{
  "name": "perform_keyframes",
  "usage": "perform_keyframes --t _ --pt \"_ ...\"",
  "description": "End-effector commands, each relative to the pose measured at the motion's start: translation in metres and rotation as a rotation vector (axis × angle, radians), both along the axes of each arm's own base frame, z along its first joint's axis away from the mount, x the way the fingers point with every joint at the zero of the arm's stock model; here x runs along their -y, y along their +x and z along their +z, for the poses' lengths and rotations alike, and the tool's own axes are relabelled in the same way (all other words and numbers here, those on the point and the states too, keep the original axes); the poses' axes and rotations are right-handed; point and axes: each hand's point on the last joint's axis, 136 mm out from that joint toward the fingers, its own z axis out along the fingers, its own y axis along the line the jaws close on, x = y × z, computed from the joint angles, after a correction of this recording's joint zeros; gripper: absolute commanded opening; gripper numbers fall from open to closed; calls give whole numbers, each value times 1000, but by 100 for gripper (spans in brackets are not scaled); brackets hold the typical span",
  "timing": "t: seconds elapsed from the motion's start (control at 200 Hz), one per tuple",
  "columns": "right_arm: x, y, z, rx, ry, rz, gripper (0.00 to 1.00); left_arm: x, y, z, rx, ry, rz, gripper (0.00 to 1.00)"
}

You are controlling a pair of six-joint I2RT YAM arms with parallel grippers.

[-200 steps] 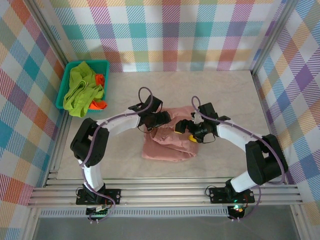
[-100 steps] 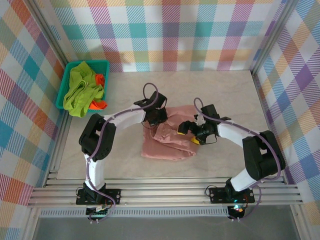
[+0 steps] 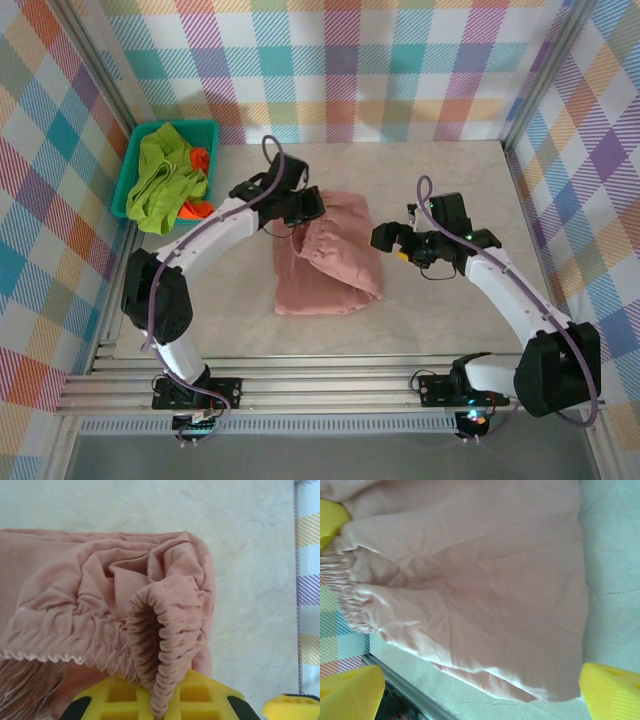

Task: Fold and stack the shorts

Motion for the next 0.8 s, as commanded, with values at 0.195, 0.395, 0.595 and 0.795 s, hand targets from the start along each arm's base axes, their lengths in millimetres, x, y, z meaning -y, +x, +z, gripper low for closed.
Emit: perform_keyframes --t 0.195,0.395,0.595,0.795 --pt "7 -19 -27 -82 -37 21 99 -66 -19 -125 -148 7 22 11" --pt "-3 -25 -28 -102 18 67 100 -79 -15 -91 -67 -46 12 61" --pt "-35 -22 -5 -65 119 150 99 -71 -13 18 97 -163 8 100" --pt "-101 -27 -1 -70 168 273 99 -39 0 23 63 -299 -10 100"
